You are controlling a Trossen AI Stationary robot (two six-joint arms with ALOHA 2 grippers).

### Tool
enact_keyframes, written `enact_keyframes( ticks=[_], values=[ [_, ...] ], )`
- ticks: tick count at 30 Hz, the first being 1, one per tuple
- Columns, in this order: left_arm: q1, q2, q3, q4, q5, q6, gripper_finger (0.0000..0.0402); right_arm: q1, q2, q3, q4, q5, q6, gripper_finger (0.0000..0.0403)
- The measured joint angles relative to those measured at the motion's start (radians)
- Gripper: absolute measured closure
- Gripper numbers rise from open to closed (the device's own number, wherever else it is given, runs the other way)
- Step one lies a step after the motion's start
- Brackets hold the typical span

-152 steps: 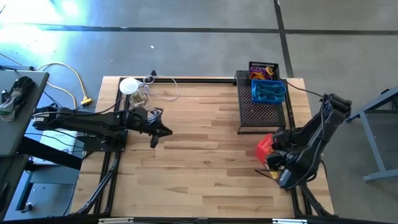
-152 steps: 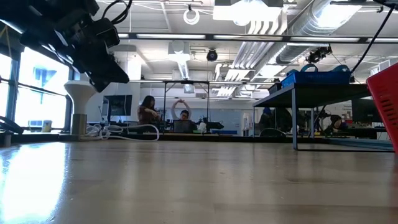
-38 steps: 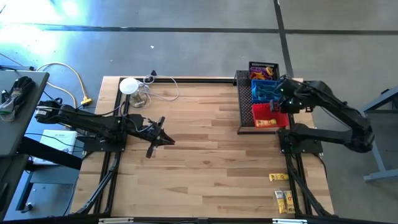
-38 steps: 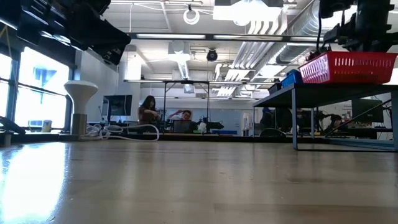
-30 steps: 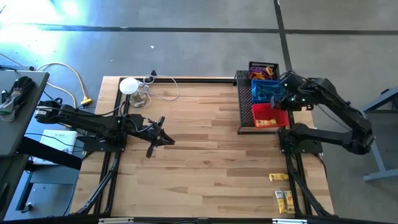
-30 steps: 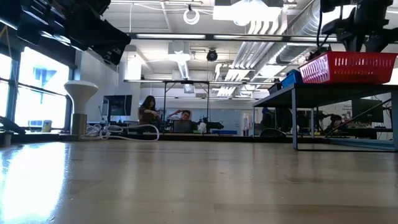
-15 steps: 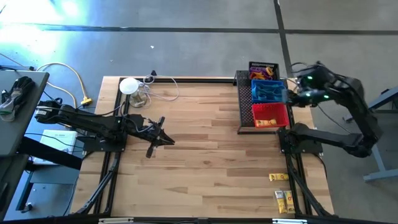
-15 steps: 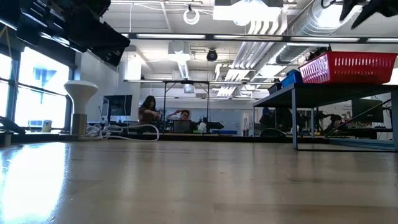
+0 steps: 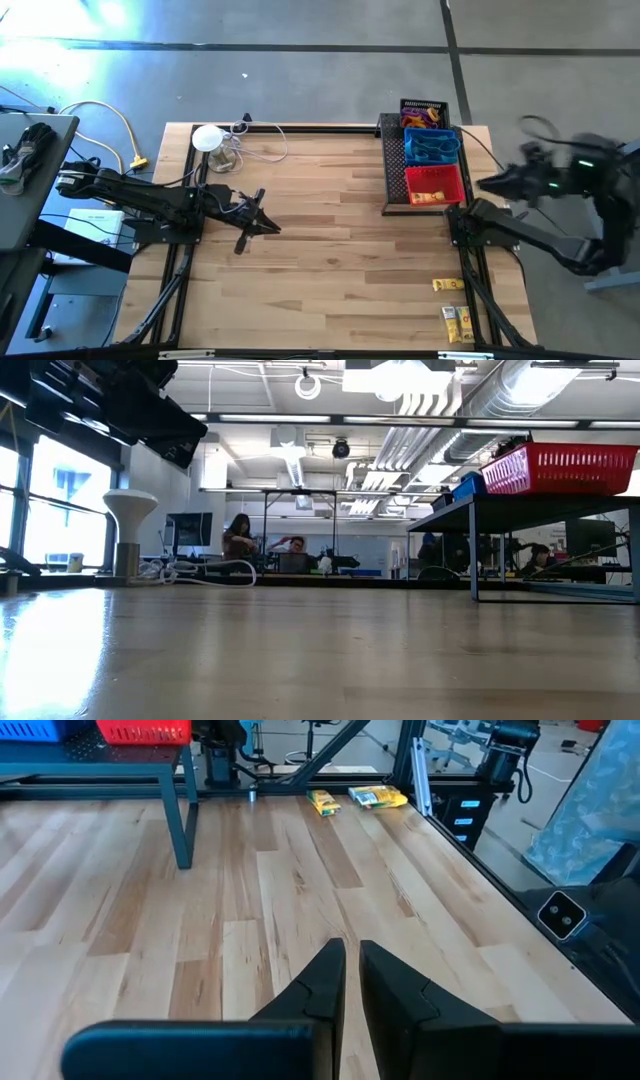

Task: Pick & Place Office Desk Supplies
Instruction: Put the top crayon box into the red bin on the shelf

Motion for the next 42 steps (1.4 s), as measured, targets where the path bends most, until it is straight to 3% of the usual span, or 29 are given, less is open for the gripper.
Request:
enact_keyframes(
  ticks=[4, 9, 18, 22, 29, 35, 42],
  values=[
    [0.000, 0.000, 0.000, 0.001, 0.000, -0.026, 0.0372, 0.000, -0.068, 0.003, 0.335, -0.087, -0.007, 0.0294],
    [0.000, 0.000, 0.000, 0.001, -0.002, -0.060, 0.0372, -0.050, -0.030, 0.002, 0.650, -0.265, 0.007, 0.0313],
    [0.000, 0.000, 0.000, 0.001, -0.003, -0.074, 0.0372, -0.207, 0.064, 0.000, 0.713, -0.561, -0.028, 0.0358],
    [0.000, 0.000, 0.000, 0.001, -0.003, -0.074, 0.0372, -0.246, 0.061, 0.000, 0.852, -0.615, -0.008, 0.0366],
    [0.000, 0.000, 0.000, 0.001, -0.003, -0.074, 0.0372, -0.348, 0.053, 0.001, 1.187, -0.717, 0.210, 0.0367],
    [0.000, 0.000, 0.000, 0.001, -0.003, -0.074, 0.0372, -0.460, 0.054, 0.003, 1.243, -0.801, 0.242, 0.0367],
    [0.000, 0.000, 0.000, 0.007, -0.066, -0.097, 0.0372, -0.465, 0.059, 0.003, 1.239, -0.817, 0.205, 0.0367]
  ],
)
